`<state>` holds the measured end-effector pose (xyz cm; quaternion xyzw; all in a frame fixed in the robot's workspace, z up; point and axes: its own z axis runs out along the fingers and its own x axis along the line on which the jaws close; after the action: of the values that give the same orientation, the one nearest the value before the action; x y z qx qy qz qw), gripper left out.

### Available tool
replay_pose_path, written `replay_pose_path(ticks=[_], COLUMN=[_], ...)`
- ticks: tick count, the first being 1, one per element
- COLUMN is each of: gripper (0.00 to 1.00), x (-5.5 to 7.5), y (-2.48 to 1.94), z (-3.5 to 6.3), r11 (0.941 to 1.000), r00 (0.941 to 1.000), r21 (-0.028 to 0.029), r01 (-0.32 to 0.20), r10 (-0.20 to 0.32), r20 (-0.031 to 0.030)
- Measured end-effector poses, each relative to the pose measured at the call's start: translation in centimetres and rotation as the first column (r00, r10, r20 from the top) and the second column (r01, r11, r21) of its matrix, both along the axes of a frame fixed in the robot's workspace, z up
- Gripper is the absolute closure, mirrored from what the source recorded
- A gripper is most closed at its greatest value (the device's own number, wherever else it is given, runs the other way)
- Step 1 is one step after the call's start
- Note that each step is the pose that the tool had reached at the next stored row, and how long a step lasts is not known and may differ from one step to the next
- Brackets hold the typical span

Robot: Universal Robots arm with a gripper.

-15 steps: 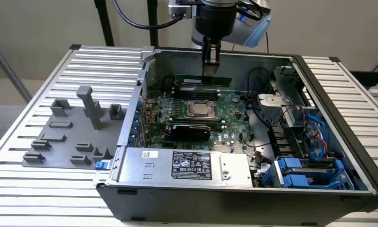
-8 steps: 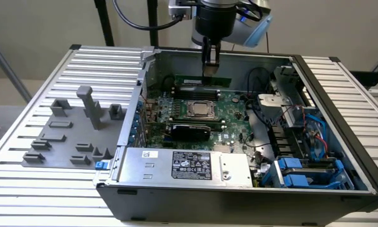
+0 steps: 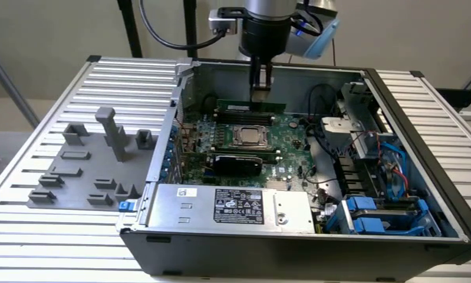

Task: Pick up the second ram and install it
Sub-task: 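Insert the second ram into the second slot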

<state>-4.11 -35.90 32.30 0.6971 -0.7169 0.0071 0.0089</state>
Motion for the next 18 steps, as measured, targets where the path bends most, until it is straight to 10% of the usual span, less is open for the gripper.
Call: replay_pose_path(ticks=[18], gripper=[1.0], x=[-0.3], y=[-0.17], z=[-3.27], r11=[1.0], r00=[1.0], r21=[-0.0001], r01=[0.001], r10=[-0.001], r20=[0.0001])
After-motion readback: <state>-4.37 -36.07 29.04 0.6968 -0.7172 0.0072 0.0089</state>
